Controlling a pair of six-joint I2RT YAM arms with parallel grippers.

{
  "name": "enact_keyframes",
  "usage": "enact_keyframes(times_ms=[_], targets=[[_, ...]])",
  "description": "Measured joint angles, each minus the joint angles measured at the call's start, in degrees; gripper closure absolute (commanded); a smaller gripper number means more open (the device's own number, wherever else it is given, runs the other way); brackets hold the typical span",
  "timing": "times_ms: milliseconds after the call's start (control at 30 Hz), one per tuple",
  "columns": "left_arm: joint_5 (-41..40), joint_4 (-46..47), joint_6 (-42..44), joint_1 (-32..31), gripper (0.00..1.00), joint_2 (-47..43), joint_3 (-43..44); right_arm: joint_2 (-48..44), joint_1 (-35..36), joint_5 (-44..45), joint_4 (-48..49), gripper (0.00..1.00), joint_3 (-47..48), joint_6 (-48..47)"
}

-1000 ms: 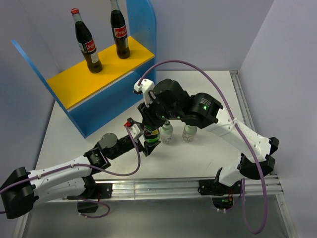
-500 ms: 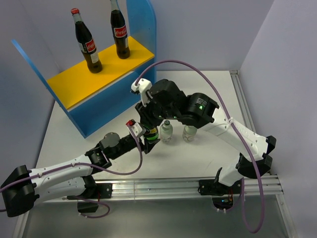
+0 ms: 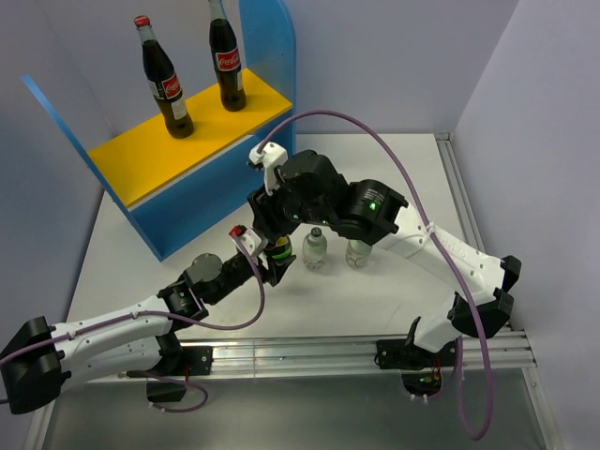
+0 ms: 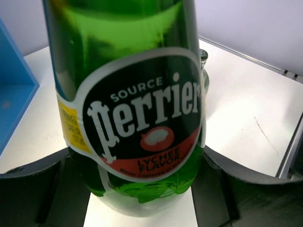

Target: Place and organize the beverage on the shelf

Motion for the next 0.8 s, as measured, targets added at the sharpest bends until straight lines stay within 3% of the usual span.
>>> enact_keyframes(times_ms=[167,367,433,533,633,800], targets=[[-1.46,0.04,-0.07,0.0,1.0,-1.01,-0.61,-0.9,-0.02,1.86,1.88,0.4,-1.6,2.73],[-2.49,-2.32,-0.13,0.07,1.0,-1.36,-1.38,-2.6,0.5,2.89,5.7,0.48,-2.58,5.62],[-2.91,-3.58,-0.11,0.07,1.0,-1.36,-1.38,-3.76,0.5,3.02,7.13,0.53,-3.41,6.19],[-3.56,-4.83,-0.13,0.07,1.0,-1.36,-1.38,-5.49,0.5,4.68,8.15,0.71,-4.09,6.34],[-3.56,-5.16,-0.22,0.07,1.0,-1.46,-1.38,-6.82,0.48,8.79,9.05,0.8,-5.16,5.84],[-3.52,-5.49,-0.26,0.07,1.0,-2.49,-1.38,-7.19,0.48,15.43,9.81,0.83,-8.9,3.96]])
